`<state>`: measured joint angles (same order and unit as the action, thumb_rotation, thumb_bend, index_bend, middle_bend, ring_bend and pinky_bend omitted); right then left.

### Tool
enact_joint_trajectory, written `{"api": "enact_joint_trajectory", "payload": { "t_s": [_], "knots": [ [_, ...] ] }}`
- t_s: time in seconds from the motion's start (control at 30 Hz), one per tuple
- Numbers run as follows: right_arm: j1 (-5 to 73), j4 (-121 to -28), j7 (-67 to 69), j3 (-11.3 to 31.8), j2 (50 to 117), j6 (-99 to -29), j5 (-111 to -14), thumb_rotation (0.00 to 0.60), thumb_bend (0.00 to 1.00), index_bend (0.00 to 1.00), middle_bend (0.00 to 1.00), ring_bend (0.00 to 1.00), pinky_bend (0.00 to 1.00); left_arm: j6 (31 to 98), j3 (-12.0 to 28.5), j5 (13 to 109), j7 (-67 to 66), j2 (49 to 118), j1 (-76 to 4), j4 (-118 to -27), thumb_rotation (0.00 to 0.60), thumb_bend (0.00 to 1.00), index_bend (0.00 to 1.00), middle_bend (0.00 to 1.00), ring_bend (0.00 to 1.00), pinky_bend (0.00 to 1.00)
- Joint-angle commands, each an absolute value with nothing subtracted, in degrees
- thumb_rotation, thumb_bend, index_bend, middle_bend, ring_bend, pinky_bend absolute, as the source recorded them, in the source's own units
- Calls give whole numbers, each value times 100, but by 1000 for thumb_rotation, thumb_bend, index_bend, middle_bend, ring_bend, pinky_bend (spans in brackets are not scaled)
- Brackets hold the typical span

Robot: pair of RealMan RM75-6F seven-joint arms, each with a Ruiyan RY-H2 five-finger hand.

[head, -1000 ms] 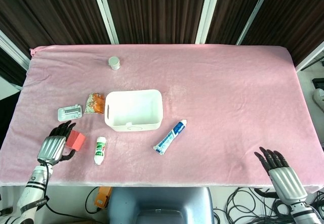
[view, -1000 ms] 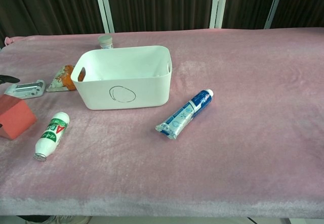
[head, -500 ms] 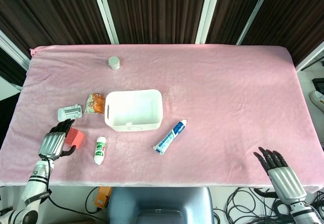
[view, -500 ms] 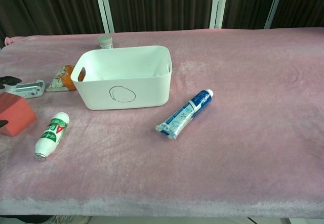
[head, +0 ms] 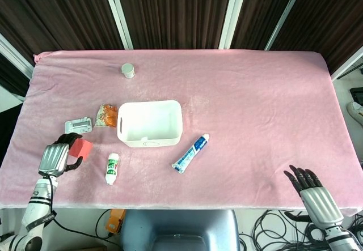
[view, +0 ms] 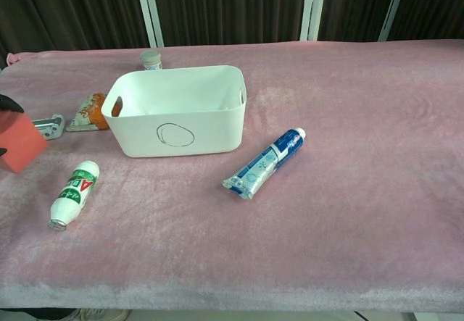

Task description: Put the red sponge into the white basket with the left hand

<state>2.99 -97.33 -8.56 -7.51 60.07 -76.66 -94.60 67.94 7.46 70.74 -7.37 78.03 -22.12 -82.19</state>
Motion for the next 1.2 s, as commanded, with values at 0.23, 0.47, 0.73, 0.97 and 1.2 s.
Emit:
{"api": "enact_joint_trajectory", "payload": {
  "t_s": [0.23,0.47,0.73,0.97,1.2],
  "knots": [
    [317,-9747,-839,-755,5983,-7640,-9459,600,101,0,0,0,184,7831,1364,7914,-1048,7508,-2454,-9051,600,505,272,435,503,628],
    [315,-9744,-766,-767,5949,-7677,-9504,600,101,0,0,0,184,7464,1718,7778,-1666,8098,-3150,-9303,600,503,275,429,492,627],
    [326,-9739,-646,-795,5890,-7683,-9560,600,101,0,0,0,184,7464,1892,7392,-2390,9303,-3709,-8947,600,488,239,335,407,590],
    [333,-9731,-575,-797,5866,-7699,-9587,600,101,0,0,0,184,7393,1699,7215,-2556,9618,-3752,-8863,600,354,1,23,105,171],
    [352,-9738,-600,-790,5872,-7650,-9555,600,101,0,0,0,184,7414,1673,7131,-2609,9532,-3713,-9032,600,318,0,0,0,162]
  ]
}}
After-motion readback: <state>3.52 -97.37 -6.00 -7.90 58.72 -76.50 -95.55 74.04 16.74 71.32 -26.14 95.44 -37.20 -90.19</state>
